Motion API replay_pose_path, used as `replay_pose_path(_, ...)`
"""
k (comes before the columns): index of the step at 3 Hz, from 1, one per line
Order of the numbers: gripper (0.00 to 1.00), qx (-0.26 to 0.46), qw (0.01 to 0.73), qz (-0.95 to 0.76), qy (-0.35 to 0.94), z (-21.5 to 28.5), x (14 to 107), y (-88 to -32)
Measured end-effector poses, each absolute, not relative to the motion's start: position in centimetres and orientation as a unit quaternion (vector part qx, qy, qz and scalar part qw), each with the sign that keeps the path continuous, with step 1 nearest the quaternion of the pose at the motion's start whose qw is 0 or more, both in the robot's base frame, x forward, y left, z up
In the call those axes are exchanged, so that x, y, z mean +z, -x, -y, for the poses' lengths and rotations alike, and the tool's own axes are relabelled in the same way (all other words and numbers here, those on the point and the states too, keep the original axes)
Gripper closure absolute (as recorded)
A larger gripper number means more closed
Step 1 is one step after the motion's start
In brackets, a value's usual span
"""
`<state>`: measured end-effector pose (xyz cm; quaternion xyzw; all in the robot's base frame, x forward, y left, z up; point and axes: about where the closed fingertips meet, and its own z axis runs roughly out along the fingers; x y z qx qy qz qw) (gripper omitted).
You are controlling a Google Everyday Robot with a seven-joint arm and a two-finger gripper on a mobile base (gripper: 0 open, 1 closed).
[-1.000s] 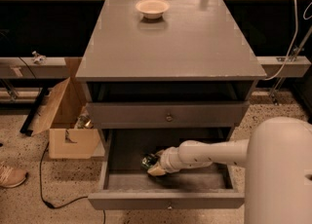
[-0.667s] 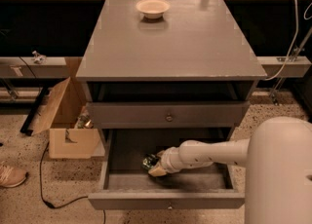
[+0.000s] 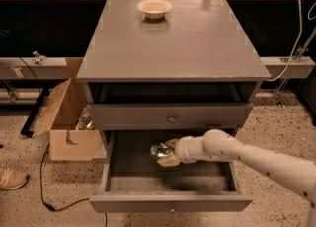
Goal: Pick green can from middle drawer and place on counter
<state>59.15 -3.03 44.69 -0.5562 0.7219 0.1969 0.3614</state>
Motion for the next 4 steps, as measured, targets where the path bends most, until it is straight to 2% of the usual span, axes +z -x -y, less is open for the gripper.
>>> replay_pose_path(1,1.00,0.210,0.435,-0.681,0.551,7.9,52.4,-60.3)
replay_pose_path(2,1.00,0.200,0.437,-0.671,0.565,12.1,52.6,-58.2)
replay_pose_path(3,1.00,0.200,0.437,-0.670,0.565,12.0,52.6,-58.2)
replay_pose_path(4,1.00,0.182,0.438,-0.650,0.594,12.6,58.9,-56.5)
